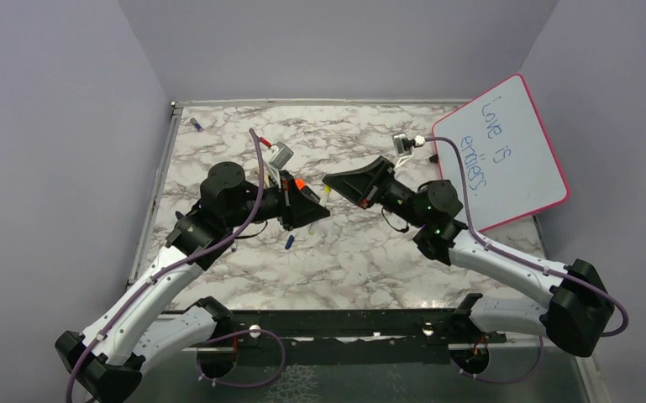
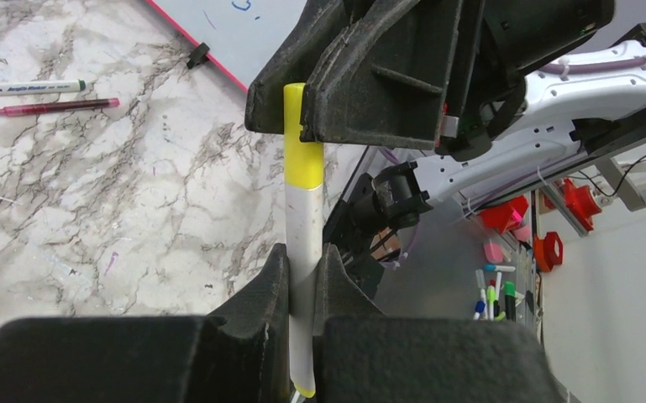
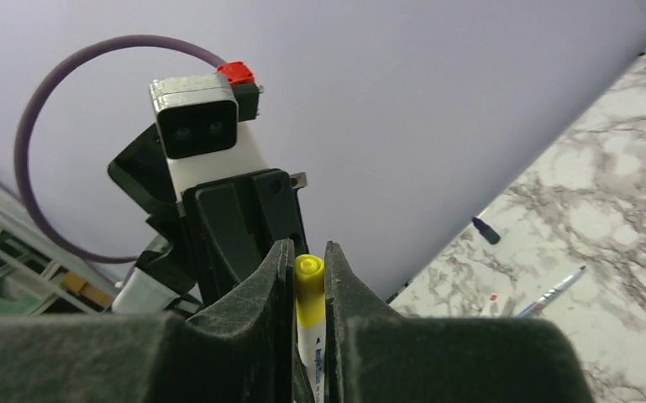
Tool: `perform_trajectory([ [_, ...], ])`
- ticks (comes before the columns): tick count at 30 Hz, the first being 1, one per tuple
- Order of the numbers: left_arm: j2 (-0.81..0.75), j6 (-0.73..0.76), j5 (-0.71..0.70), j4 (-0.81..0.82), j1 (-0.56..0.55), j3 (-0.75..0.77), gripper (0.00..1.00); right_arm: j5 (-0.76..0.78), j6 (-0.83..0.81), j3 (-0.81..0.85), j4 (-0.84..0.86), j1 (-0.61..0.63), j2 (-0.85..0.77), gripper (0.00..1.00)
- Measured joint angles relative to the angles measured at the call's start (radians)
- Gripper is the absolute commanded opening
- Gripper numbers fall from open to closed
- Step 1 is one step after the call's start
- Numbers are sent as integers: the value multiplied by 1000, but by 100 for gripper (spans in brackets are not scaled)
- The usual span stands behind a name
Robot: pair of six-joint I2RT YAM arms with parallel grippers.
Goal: Insert the pens into the pen caps
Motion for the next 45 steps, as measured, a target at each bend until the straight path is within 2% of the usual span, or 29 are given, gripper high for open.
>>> perform_trajectory([
  [6,-14,-15,-11,91,9,-82,0,96,-86,85,-305,22,-52,24],
  [8,-36,-26,-27,134,9,-151,0,135,-110,107,-416,38,-58,37],
  [11,-56,-42,-90,177,14,-252,0,198,-149,182,-640,65,-39,61],
  [14,-58,-56,-179,169,24,-327,3,271,-177,241,-793,77,-33,73],
  [18,-27,-81,-313,109,33,-401,5,382,-203,282,-911,82,-47,74],
  [23,63,-111,-505,73,33,-406,6,474,-223,270,-984,82,-98,74],
  [30,337,-130,-756,48,58,-323,10,505,-224,223,-1036,82,-148,72],
  [34,515,-127,-794,84,117,-234,10,506,-221,204,-1071,82,-154,71],
  [40,654,-109,-795,115,160,-147,15,508,-221,189,-1110,82,-172,71],
  [45,723,-86,-775,117,162,-95,25,510,-221,188,-1112,82,-174,71],
])
